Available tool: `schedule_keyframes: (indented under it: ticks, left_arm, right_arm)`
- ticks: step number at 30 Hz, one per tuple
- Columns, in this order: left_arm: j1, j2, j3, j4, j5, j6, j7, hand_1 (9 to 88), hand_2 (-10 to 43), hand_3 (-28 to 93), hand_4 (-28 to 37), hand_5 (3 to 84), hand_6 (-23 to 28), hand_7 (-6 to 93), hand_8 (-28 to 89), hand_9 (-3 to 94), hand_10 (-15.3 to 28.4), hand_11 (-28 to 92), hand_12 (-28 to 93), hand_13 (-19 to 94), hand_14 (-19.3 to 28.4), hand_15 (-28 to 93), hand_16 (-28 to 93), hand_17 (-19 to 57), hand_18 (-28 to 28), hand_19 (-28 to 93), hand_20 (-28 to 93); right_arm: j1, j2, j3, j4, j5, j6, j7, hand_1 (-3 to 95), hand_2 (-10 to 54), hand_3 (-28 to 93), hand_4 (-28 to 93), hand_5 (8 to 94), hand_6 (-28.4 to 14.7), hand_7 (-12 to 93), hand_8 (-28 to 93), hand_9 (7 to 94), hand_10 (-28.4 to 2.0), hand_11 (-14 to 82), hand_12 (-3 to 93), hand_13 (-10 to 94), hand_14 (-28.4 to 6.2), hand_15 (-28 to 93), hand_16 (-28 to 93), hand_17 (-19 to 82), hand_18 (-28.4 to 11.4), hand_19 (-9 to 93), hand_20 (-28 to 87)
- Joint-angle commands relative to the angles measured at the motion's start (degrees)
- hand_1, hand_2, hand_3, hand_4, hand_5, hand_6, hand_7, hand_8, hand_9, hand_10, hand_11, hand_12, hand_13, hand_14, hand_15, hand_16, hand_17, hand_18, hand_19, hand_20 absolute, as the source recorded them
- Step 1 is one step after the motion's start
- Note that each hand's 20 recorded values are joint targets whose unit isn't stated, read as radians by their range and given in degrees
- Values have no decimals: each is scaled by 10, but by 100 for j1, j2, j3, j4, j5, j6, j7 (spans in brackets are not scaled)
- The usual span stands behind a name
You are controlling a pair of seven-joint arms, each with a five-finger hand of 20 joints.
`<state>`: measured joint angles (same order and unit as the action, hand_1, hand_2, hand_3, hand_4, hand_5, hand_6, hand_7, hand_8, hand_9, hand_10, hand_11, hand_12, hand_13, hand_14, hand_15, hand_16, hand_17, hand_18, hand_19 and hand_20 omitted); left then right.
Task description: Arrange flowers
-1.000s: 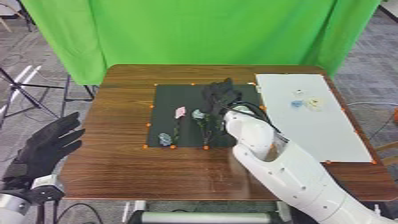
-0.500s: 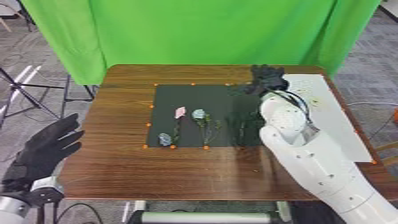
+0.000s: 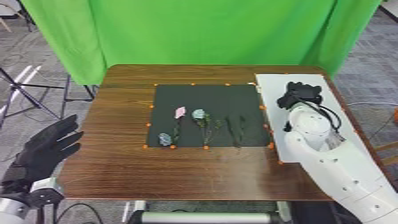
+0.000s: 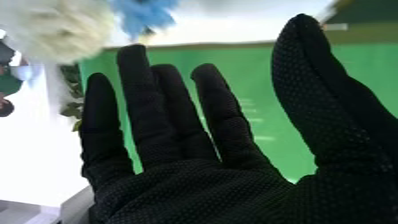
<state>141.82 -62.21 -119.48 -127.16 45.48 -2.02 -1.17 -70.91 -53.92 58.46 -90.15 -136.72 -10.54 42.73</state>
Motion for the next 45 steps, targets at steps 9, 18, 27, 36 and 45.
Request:
schedule_keyframes:
  ticks: [9,18,27,36,45]
  left_arm:
    - [113,69,-47,-20,-66,79,26,248,-5,700,-273,269,23,188,-100,207,101,160,169,154,130,231,44,-107,172,366,94]
    - [57,33,-54,-11,-31,22,-44,249,-2,698,-272,269,22,190,-101,210,102,161,169,155,131,235,44,-106,172,366,94]
    - [-10,82,-26,12,-35,-40,-102,250,-2,698,-272,269,23,190,-101,210,103,162,168,155,131,234,42,-106,172,366,94]
    - [-35,63,-5,9,-15,-50,-135,249,-3,701,-272,269,23,191,-102,209,103,163,167,155,131,235,41,-106,172,367,94]
    - [-38,53,-1,10,-19,-56,-171,250,-2,700,-273,269,23,191,-102,209,102,163,167,155,131,235,41,-106,172,367,93]
  right_arm:
    - [-219,273,-89,453,-374,503,75,331,-92,881,-274,419,-48,313,-151,448,-148,273,224,527,-94,358,170,157,-199,696,355]
    - [-469,321,-34,193,-439,1438,-452,557,-95,820,-282,679,0,492,-13,805,-71,223,493,828,14,400,407,364,-173,809,457]
    - [-636,186,-80,-846,-81,1741,-1339,557,-95,830,-281,704,-3,482,-31,824,-69,204,495,837,12,384,432,372,-169,802,459]
    - [-438,-122,-479,-1239,70,1565,-2194,549,-95,827,-278,690,1,495,-28,820,-67,201,509,827,10,374,448,360,-168,790,463]
    - [-284,-395,-731,-1141,156,1288,-2725,540,-95,828,-280,670,12,508,-22,812,-64,196,506,812,5,375,450,340,-164,775,465]
